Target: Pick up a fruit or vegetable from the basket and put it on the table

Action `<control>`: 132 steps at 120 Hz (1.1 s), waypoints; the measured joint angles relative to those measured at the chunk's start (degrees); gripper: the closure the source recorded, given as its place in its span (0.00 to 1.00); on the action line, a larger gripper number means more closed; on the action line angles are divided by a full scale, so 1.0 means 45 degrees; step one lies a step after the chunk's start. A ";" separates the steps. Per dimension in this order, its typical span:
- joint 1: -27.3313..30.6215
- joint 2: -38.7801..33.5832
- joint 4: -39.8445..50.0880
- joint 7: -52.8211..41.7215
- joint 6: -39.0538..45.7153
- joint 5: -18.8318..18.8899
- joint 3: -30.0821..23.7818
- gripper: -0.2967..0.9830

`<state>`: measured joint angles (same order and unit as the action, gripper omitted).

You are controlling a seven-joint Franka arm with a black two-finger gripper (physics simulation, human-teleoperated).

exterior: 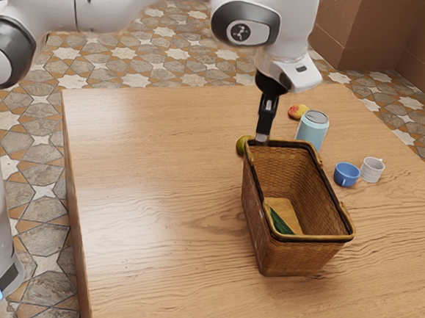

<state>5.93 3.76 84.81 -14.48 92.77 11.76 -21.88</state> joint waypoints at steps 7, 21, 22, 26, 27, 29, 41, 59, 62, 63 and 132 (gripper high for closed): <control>0.0167 -0.0030 -0.0022 0.0004 -0.0007 -0.0168 0.0132 0.23; 0.0161 -0.0233 -0.0031 0.0039 -0.0034 -0.0343 0.0494 0.23; 0.0158 -0.0240 -0.0031 0.0043 -0.0036 -0.0346 0.0512 0.23; 0.0154 -0.0205 -0.0033 0.0054 -0.0039 -0.0364 0.0552 0.23; 0.0151 -0.0172 -0.0037 0.0053 -0.0039 -0.0371 0.0554 0.23; 0.0148 -0.0112 -0.0043 0.0049 -0.0039 -0.0383 0.0554 0.23; -0.0068 0.0010 -0.0087 0.0020 -0.0036 -0.0268 0.0539 0.23; -0.0842 0.0258 -0.0298 -0.0100 -0.0040 0.0236 0.0494 0.23; -0.0828 0.0486 -0.0535 -0.0157 -0.0063 0.0356 0.0391 0.23; -0.0795 0.0587 -0.0660 -0.0178 -0.0084 0.0401 0.0327 0.23; 0.2662 0.4539 -0.3284 -0.3006 -0.0728 0.3454 -0.5311 0.23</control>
<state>17.91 24.19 70.03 -28.01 89.50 27.30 -45.77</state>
